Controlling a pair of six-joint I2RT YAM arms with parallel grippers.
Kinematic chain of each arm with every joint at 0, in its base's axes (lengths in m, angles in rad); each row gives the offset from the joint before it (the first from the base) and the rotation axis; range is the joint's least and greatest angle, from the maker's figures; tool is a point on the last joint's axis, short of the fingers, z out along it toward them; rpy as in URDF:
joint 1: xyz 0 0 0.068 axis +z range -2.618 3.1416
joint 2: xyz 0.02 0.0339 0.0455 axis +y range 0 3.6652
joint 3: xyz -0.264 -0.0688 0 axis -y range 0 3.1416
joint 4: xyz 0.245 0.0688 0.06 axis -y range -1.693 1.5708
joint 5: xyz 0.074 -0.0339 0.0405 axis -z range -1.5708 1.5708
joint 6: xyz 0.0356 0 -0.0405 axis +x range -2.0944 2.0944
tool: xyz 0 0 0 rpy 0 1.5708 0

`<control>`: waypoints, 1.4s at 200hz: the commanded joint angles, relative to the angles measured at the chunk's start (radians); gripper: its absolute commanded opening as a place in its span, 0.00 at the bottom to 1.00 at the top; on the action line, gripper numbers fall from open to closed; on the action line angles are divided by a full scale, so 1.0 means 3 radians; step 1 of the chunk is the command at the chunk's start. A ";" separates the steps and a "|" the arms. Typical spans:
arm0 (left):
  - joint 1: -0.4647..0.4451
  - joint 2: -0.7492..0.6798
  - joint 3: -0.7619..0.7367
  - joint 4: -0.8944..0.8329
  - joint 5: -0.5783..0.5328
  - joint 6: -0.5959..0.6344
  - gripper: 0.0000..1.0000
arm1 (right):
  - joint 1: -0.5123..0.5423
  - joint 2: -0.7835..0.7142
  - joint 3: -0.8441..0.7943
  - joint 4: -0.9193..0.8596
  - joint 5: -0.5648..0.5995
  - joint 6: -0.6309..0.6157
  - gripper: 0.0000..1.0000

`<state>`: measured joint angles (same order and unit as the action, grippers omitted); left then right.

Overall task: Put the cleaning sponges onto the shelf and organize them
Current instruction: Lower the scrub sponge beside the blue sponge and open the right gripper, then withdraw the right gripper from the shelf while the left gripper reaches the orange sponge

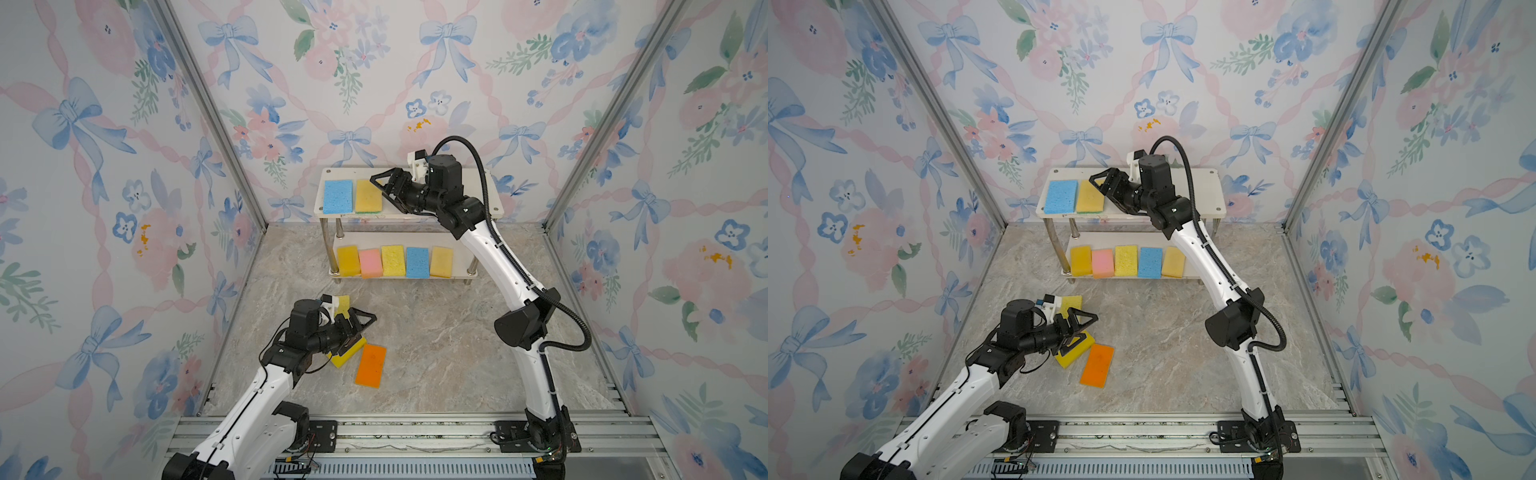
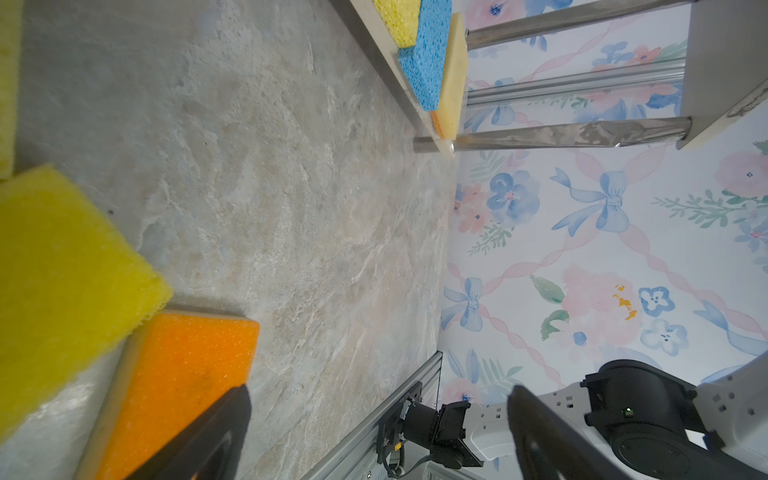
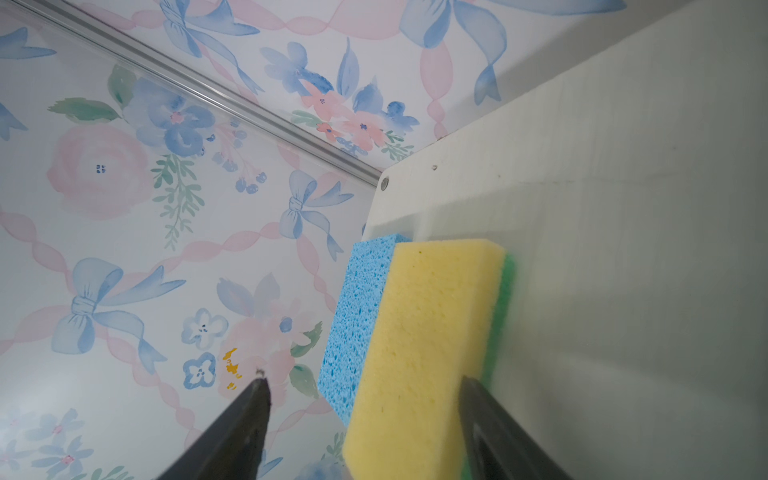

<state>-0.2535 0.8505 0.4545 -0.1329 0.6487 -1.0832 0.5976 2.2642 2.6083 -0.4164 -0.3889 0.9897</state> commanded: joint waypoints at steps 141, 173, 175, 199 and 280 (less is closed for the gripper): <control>0.0039 -0.0022 0.0008 -0.0109 0.0024 0.0105 0.98 | 0.0013 0.0060 -0.0033 -0.0047 0.0024 0.0055 0.74; 0.0037 0.0018 0.0138 -0.0247 -0.0056 0.0244 0.98 | -0.0027 -0.0154 -0.0055 -0.0132 0.0008 -0.0083 0.74; 0.0038 0.0021 0.0152 -0.0273 -0.0074 0.0266 0.98 | -0.0028 -0.0169 -0.0061 -0.0141 0.0005 -0.0093 0.75; 0.0006 0.0057 0.0265 -0.0612 -0.0294 0.0473 0.98 | -0.0098 -0.0485 -0.0293 -0.0253 -0.0060 -0.0255 0.75; -0.0957 0.0558 0.0702 -0.1596 -0.1401 0.0968 0.98 | -0.0385 -0.2347 -0.2080 -0.0565 0.0072 -0.0901 0.79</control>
<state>-0.4938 1.0035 0.6373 -0.4759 0.3714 -0.8631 0.5148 1.7466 2.1456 -0.5499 -0.3874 0.7918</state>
